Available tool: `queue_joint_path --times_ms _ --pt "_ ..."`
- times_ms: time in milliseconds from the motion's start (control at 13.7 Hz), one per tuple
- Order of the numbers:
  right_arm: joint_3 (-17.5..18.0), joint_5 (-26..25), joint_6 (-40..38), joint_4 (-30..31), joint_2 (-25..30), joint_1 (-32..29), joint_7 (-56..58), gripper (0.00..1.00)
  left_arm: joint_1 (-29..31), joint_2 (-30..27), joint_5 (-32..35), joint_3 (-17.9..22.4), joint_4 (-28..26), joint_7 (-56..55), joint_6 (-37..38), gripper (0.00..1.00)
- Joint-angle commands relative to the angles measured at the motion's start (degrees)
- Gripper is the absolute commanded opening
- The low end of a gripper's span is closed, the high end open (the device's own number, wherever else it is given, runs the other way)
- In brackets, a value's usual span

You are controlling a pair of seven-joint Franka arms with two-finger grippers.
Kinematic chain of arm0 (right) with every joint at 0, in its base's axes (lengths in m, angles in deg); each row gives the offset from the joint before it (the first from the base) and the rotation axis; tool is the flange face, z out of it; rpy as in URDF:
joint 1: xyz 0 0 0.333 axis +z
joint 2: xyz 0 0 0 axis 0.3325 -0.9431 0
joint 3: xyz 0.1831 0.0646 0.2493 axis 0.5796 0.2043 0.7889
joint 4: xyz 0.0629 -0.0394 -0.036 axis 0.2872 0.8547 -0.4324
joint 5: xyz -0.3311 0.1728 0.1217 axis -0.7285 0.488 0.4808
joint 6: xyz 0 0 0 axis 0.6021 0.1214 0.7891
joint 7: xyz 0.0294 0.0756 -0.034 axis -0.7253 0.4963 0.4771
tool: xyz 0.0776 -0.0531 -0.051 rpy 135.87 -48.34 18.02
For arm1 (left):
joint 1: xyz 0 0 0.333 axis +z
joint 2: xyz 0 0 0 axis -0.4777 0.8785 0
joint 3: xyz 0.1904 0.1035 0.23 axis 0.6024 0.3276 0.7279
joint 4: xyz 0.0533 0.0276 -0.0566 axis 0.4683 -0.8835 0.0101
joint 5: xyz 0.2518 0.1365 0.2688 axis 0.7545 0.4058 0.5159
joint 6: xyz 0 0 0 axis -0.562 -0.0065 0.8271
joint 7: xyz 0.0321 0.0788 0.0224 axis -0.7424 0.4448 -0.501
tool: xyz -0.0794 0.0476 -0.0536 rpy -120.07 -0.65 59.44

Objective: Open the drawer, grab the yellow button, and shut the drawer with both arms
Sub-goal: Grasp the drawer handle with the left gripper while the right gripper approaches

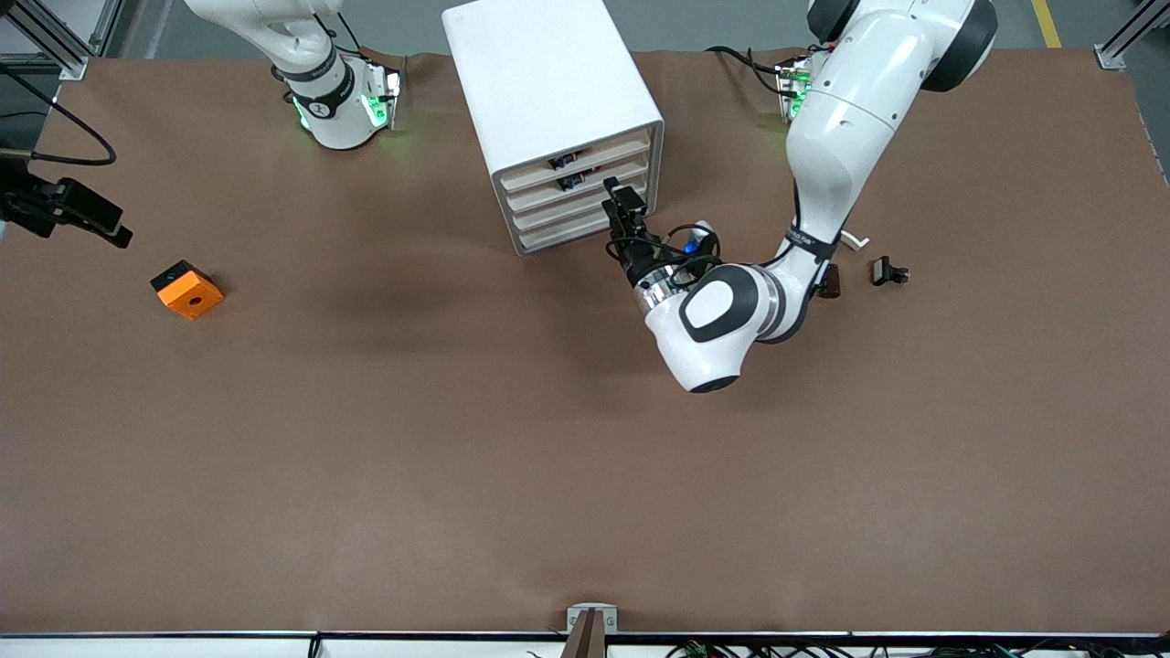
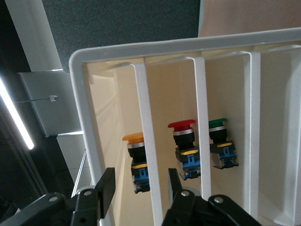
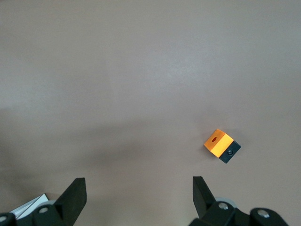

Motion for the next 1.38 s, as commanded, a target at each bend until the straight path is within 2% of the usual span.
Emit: queue_joint_path --times_ms 0,291,583,801,947,1092,1311 --pt "0.77 0.12 -0.24 -2.02 -0.99 1.24 -0.28 1.00 -1.47 0.54 -0.87 0.66 0.82 0.46 -0.88 0.43" --pt "0.68 0.30 -0.86 -2.20 -1.17 11.85 -0.55 1.00 -3.76 0.55 -0.60 0.66 0.56 1.16 -0.97 0.43" --pt "0.77 1.43 -0.42 -2.20 -4.67 21.27 -2.03 1.00 -4.99 0.11 -0.43 0.66 -1.98 1.60 -1.06 0.39" --pt "0.68 5.21 -0.25 -2.91 -5.91 23.57 -6.34 1.00 -5.34 -0.16 -0.51 0.66 -3.48 2.58 -1.32 0.37" --pt "0.68 6.01 -0.42 -6.83 -9.50 25.24 -6.43 1.00 -5.52 -0.24 -0.60 0.58 -3.84 2.40 -1.32 0.35" --pt "0.68 6.80 -1.21 -9.06 -10.13 25.33 -6.00 1.00 -5.78 -0.60 -0.60 0.66 -4.01 2.31 -1.23 0.35" --pt "0.60 6.19 -0.86 -8.88 -10.13 27.17 -5.90 1.00 -5.87 -0.86 -0.78 0.57 -4.10 2.13 -1.23 0.21"
